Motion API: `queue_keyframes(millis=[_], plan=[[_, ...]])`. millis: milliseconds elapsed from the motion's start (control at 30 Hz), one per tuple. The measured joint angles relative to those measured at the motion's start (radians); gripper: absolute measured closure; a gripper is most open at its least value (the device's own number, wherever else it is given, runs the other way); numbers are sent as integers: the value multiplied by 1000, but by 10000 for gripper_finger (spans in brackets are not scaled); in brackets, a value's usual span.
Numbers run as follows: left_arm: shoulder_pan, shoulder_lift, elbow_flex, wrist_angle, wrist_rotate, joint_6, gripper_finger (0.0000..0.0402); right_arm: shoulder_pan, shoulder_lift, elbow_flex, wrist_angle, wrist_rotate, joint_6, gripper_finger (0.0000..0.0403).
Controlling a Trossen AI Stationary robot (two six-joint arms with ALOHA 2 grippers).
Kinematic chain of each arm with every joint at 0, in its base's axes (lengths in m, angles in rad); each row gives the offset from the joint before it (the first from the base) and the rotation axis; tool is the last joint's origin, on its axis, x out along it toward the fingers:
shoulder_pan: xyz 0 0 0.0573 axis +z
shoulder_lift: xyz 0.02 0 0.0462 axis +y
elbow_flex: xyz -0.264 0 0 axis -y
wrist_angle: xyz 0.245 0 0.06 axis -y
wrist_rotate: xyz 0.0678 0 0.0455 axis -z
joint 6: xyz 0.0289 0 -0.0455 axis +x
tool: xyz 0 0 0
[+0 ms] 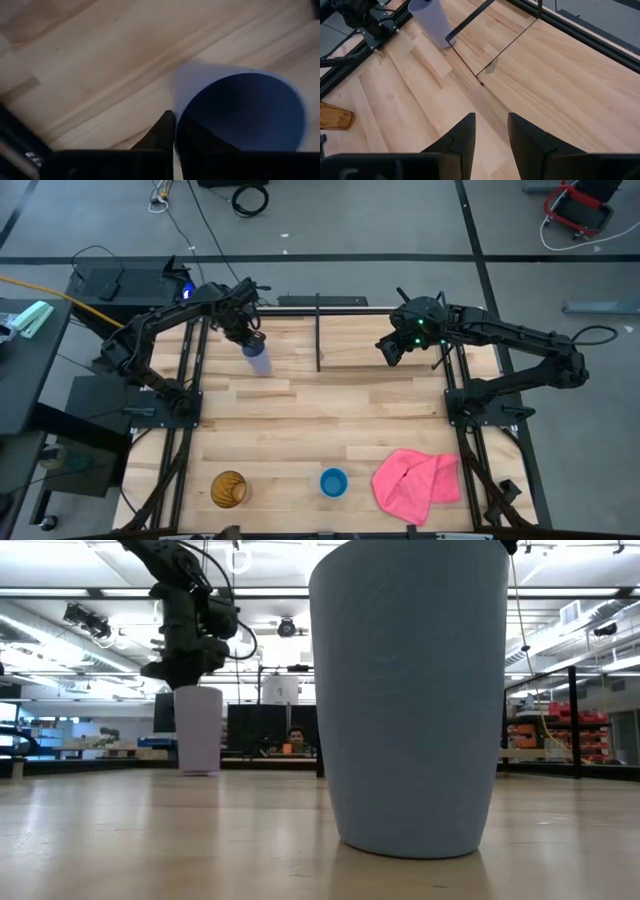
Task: Stack small to large cups/mugs on shelf
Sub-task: Move the purple cup to the middle
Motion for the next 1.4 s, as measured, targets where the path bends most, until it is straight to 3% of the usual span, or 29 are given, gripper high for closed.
queue_keyframes(millis=[200,400,800,1167,1400], plan=[[-67,-9,46,-11,74,-4,392,0,0,0,0,0,-18,281],[-210,-9,235,-90,106,-28,393,0,-13,0,-16,-35,-19,281],[-591,13,565,-168,-34,-183,393,71,-101,-1,-213,-66,55,281],[-810,212,619,-219,-66,-250,393,278,-137,-1,-252,-37,243,281],[-842,325,619,-142,-63,-251,393,442,-116,0,-263,92,346,281]])
